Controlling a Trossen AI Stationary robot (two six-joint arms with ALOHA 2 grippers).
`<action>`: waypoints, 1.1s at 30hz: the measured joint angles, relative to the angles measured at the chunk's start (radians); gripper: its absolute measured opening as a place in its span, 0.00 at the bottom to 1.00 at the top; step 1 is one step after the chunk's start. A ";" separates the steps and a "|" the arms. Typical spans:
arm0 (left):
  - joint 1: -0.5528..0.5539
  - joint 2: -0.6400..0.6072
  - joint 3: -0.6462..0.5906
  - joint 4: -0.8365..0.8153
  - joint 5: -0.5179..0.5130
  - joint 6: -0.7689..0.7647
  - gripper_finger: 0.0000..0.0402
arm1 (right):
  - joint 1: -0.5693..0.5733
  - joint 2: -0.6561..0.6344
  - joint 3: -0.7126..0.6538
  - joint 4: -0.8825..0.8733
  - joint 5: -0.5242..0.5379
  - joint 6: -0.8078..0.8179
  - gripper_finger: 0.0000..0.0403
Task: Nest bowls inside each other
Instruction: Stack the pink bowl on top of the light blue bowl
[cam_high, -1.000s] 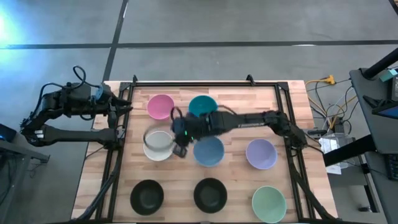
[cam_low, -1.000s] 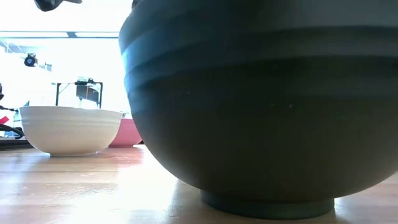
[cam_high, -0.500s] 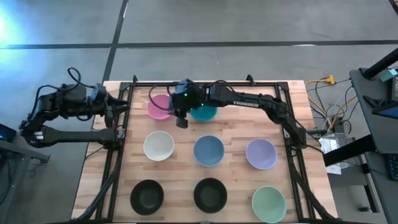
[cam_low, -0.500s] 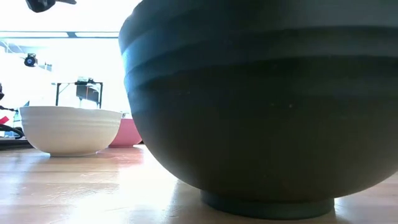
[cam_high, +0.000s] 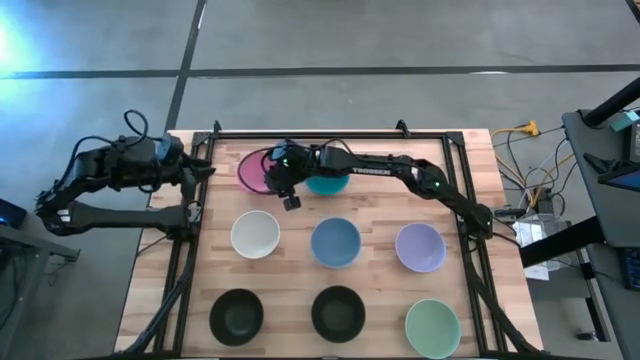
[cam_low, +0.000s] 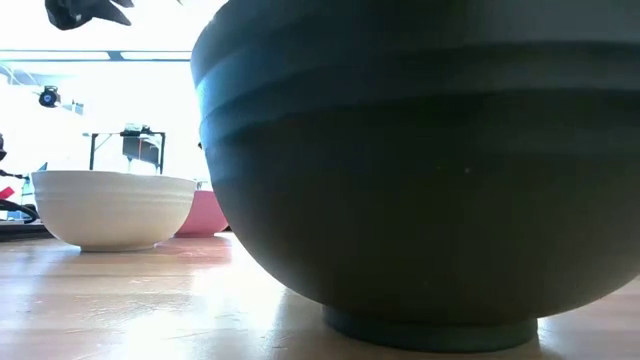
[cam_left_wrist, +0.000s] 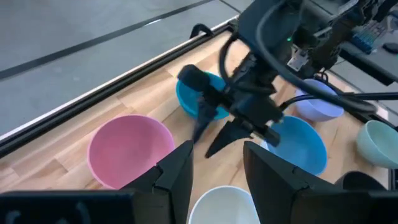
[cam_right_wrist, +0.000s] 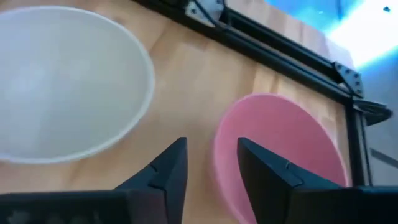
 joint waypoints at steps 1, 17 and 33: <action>0.000 0.007 0.000 0.001 0.000 0.000 0.31 | -0.006 0.010 0.002 0.017 0.004 0.000 0.36; 0.000 0.082 0.000 0.052 0.000 -0.001 0.31 | -0.026 0.086 0.031 0.012 0.050 -0.123 0.42; 0.000 0.122 0.001 0.056 0.009 0.002 0.31 | -0.006 0.121 0.030 0.032 0.148 -0.186 0.34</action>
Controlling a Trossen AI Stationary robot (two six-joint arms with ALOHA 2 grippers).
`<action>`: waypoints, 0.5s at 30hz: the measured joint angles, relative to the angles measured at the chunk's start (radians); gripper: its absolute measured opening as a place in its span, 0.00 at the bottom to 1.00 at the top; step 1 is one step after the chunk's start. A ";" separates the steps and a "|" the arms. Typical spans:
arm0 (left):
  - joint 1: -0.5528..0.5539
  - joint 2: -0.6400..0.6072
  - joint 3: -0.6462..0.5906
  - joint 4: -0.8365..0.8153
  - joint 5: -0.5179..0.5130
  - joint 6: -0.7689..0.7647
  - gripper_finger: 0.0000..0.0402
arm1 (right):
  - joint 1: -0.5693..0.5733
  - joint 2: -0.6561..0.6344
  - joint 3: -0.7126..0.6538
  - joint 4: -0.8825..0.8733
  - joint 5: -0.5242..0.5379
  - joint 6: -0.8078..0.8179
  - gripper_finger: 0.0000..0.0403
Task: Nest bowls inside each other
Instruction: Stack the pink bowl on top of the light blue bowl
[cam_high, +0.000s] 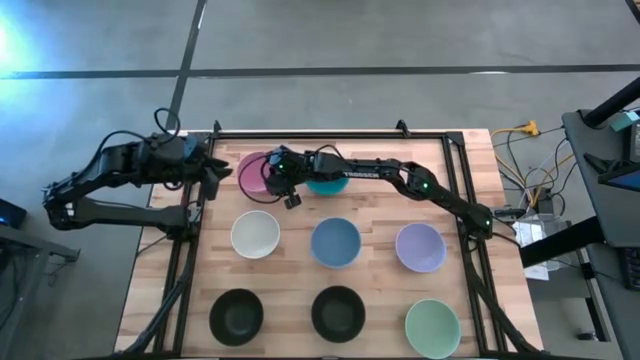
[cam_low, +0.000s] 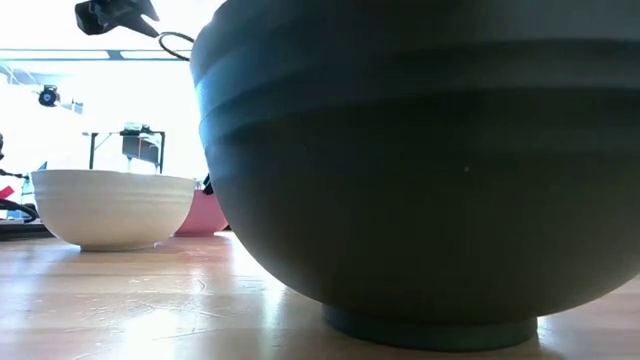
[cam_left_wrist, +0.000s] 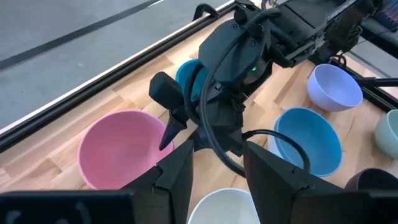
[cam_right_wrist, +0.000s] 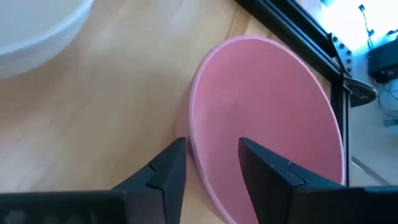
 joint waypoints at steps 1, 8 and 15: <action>0.000 -0.002 0.000 0.002 0.001 0.000 0.31 | 0.001 0.006 0.005 -0.009 0.004 -0.005 0.33; 0.000 -0.022 0.000 0.026 0.043 -0.001 0.31 | 0.019 0.030 0.016 -0.074 0.057 0.009 0.18; 0.000 -0.042 0.000 0.027 0.061 -0.026 0.31 | 0.014 0.012 0.016 -0.163 0.076 0.155 0.03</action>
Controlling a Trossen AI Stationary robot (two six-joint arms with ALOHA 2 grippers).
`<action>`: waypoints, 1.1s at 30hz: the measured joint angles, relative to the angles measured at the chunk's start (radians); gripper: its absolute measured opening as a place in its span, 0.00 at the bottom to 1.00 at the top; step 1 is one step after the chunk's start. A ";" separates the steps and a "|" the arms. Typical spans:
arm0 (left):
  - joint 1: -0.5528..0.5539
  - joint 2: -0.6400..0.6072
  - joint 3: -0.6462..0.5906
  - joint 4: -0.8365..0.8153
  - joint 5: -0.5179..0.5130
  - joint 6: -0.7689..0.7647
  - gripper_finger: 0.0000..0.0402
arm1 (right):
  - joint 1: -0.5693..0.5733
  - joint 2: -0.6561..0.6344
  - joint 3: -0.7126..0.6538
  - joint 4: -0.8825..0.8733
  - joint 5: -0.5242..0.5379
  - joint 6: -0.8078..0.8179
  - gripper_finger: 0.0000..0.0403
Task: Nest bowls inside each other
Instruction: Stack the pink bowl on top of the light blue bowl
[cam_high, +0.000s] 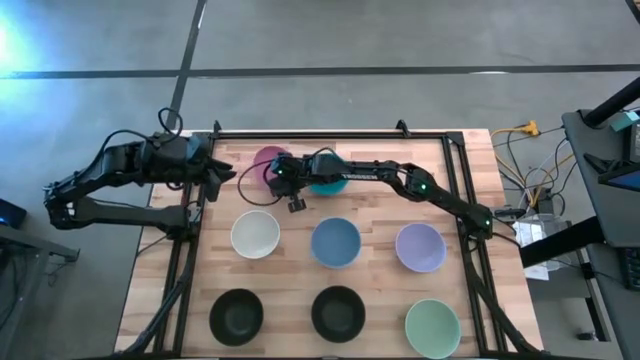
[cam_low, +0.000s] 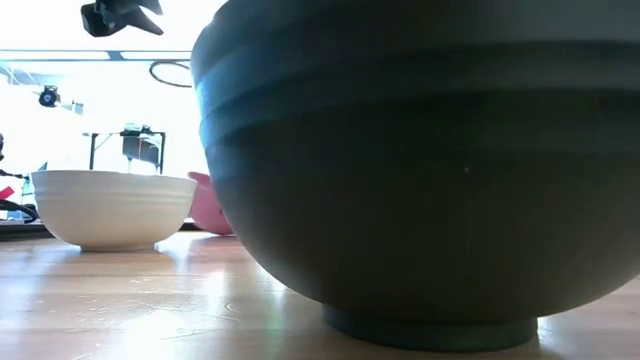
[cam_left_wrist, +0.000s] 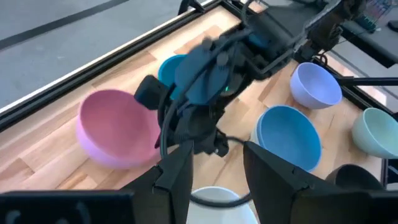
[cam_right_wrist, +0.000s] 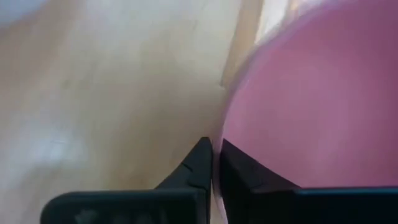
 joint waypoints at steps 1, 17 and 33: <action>0.000 -0.004 0.000 0.000 0.001 0.000 0.31 | 0.000 -0.012 0.000 -0.007 0.008 0.008 0.03; 0.000 -0.104 -0.007 -0.002 -0.040 0.032 0.31 | 0.014 -0.351 0.082 -0.192 -0.193 0.571 0.02; 0.000 -0.051 -0.008 -0.009 -0.039 0.249 0.31 | 0.342 -0.746 -0.295 -0.470 -0.149 1.025 0.02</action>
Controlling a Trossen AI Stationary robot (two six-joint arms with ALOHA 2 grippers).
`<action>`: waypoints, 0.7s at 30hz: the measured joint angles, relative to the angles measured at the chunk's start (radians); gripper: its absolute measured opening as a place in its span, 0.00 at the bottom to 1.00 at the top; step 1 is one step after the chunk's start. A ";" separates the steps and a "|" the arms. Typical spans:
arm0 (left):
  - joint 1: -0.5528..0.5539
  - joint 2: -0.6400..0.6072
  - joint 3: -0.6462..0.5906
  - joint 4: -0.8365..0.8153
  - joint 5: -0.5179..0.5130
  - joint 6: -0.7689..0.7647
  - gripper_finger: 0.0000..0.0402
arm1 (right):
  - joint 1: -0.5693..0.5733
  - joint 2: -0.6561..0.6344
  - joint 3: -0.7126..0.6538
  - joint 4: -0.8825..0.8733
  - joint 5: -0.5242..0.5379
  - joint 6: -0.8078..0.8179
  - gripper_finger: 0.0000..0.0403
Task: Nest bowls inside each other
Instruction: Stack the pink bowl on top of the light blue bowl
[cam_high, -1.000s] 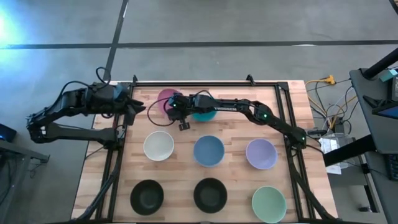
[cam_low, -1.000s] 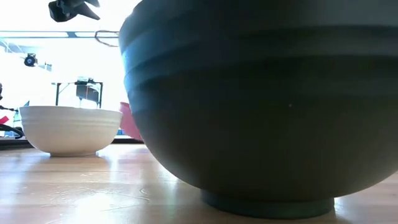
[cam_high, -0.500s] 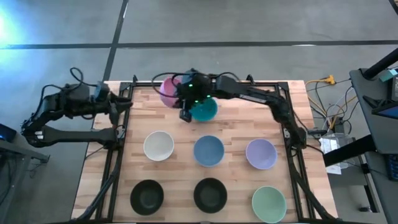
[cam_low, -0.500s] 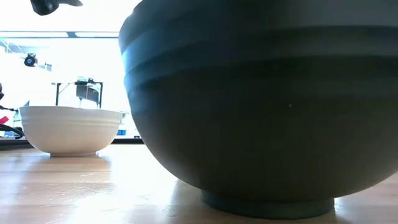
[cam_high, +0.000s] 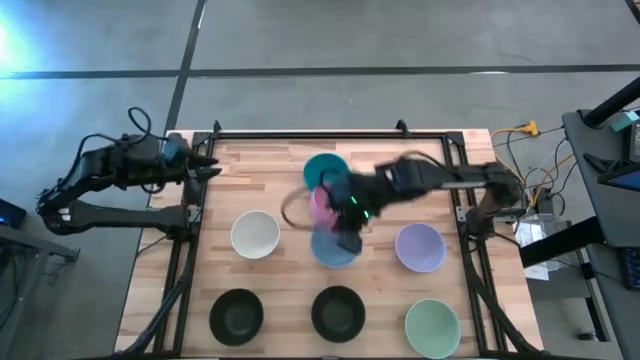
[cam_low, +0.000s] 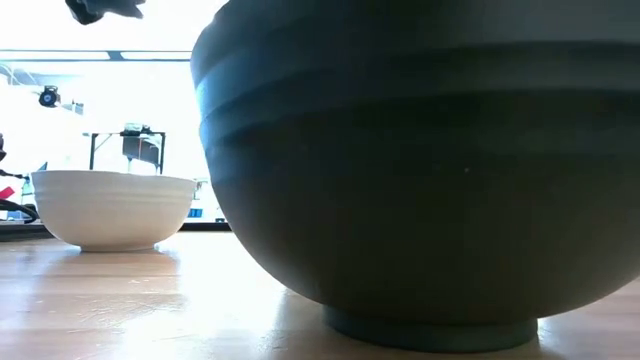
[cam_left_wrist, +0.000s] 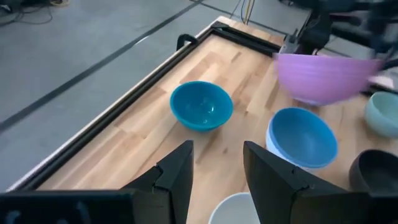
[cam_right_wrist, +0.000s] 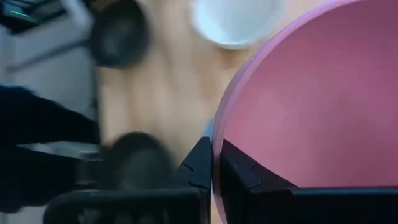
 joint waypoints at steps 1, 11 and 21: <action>0.000 0.005 0.000 0.001 0.000 0.013 0.31 | 0.033 -0.024 -0.042 0.075 -0.001 0.020 0.02; 0.000 0.052 -0.001 0.000 0.001 0.023 0.31 | 0.188 0.007 -0.227 0.337 0.087 0.201 0.02; 0.000 0.093 -0.001 -0.001 0.057 0.015 0.31 | 0.202 0.340 0.178 -0.039 0.230 0.066 0.02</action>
